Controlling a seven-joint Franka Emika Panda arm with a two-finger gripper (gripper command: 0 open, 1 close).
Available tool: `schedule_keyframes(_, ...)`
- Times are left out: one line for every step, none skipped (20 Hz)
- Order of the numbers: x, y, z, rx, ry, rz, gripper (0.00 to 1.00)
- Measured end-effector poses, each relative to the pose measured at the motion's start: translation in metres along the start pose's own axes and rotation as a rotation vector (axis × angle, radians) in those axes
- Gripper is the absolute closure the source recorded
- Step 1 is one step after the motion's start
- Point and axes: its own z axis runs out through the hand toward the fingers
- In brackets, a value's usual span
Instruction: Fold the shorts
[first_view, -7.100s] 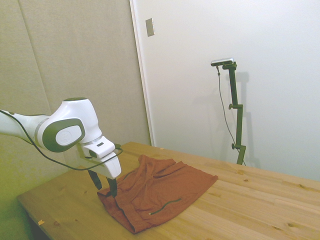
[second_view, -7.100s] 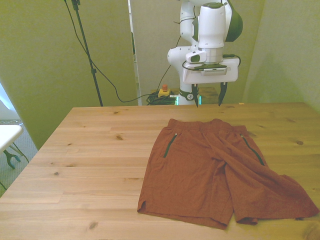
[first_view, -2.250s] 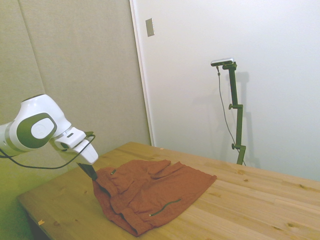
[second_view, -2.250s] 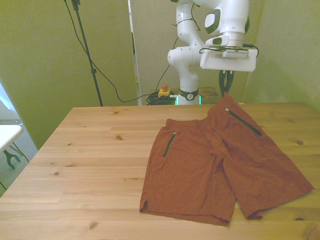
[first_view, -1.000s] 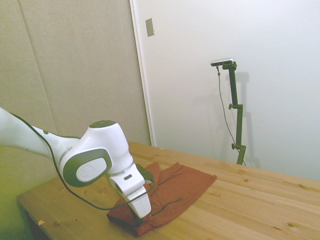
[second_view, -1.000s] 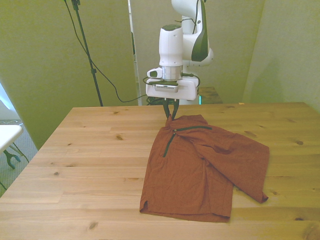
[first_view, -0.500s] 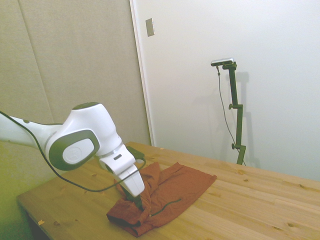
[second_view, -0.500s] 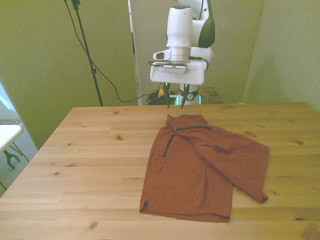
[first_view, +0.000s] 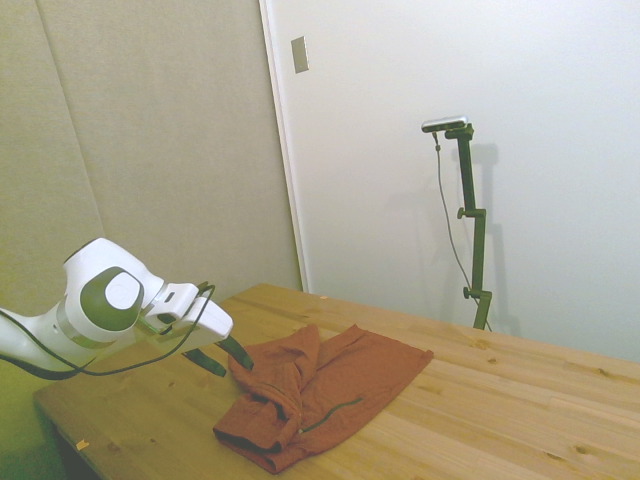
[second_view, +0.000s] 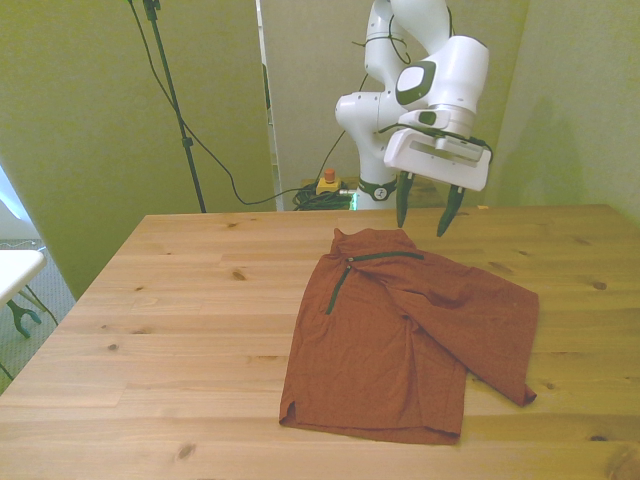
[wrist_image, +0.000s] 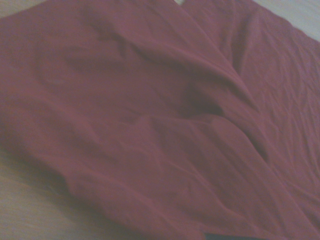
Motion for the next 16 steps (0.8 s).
schedule_keyframes(-0.008,-0.009,0.000,0.000,0.019,-0.009,0.00)
schedule_keyframes(-0.016,-0.018,0.000,-0.001,0.032,-0.017,0.00)
schedule_keyframes(-0.023,-0.026,0.000,0.000,0.042,-0.027,0.00)
schedule_keyframes(-0.027,-0.034,0.000,0.003,0.050,-0.033,0.00)
schedule_keyframes(-0.030,-0.041,0.001,0.007,0.057,-0.041,0.00)
schedule_keyframes(-0.032,-0.048,0.002,0.012,0.061,-0.048,0.00)
schedule_keyframes(-0.033,-0.054,0.003,0.019,0.063,-0.054,0.00)
schedule_keyframes(-0.034,-0.061,0.004,0.026,0.063,-0.059,0.00)
schedule_keyframes(-0.035,-0.068,0.005,0.035,0.064,-0.065,0.00)
schedule_keyframes(-0.036,-0.074,0.007,0.041,0.063,-0.070,0.00)
schedule_keyframes(-0.036,-0.079,0.010,0.048,0.062,-0.075,0.00)
schedule_keyframes(-0.038,-0.084,0.012,0.053,0.060,-0.081,0.00)
schedule_keyframes(-0.039,-0.088,0.015,0.056,0.058,-0.086,0.00)
schedule_keyframes(-0.041,-0.093,0.018,0.059,0.055,-0.090,0.00)
schedule_keyframes(-0.042,-0.097,0.020,0.058,0.051,-0.094,0.00)
schedule_keyframes(-0.043,-0.101,0.022,0.052,0.048,-0.098,0.00)
